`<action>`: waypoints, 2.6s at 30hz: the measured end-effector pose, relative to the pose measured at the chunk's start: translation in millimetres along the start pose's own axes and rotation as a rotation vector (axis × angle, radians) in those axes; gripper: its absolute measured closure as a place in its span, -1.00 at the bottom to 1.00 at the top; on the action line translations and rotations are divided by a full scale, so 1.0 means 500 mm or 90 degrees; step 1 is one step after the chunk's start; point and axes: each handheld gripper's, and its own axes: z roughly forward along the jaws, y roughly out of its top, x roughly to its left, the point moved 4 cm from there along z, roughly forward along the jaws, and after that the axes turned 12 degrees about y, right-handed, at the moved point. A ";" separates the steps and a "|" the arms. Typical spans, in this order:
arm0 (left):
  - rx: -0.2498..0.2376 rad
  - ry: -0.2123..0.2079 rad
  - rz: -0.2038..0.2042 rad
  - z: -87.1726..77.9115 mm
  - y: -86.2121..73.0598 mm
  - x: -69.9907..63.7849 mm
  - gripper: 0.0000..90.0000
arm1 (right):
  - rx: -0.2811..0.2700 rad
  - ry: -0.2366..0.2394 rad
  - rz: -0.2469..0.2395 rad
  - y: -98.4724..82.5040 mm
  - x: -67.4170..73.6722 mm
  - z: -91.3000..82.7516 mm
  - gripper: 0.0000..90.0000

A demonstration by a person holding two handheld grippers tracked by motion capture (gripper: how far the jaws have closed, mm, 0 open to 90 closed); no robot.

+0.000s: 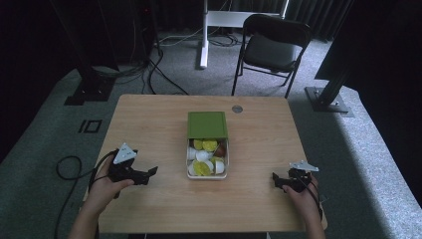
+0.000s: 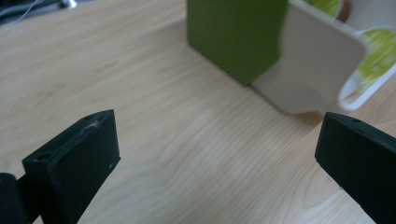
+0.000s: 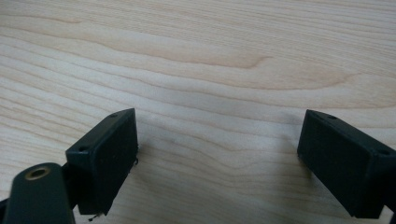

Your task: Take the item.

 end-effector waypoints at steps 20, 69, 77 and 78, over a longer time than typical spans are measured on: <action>-0.061 -0.080 0.061 0.015 0.109 -0.085 -0.98 | 0.000 0.000 0.000 0.000 0.000 0.000 -0.73; 0.033 -0.172 0.212 0.153 0.143 -0.292 -0.69 | 0.000 0.000 0.000 0.000 0.000 0.000 -0.73; 0.050 -0.169 0.224 0.168 0.134 -0.293 -0.63 | 0.000 0.000 0.000 0.000 0.000 0.000 -0.73; 0.055 -0.168 0.222 0.168 0.133 -0.292 -0.63 | 0.000 0.000 0.000 0.000 0.000 0.000 -0.73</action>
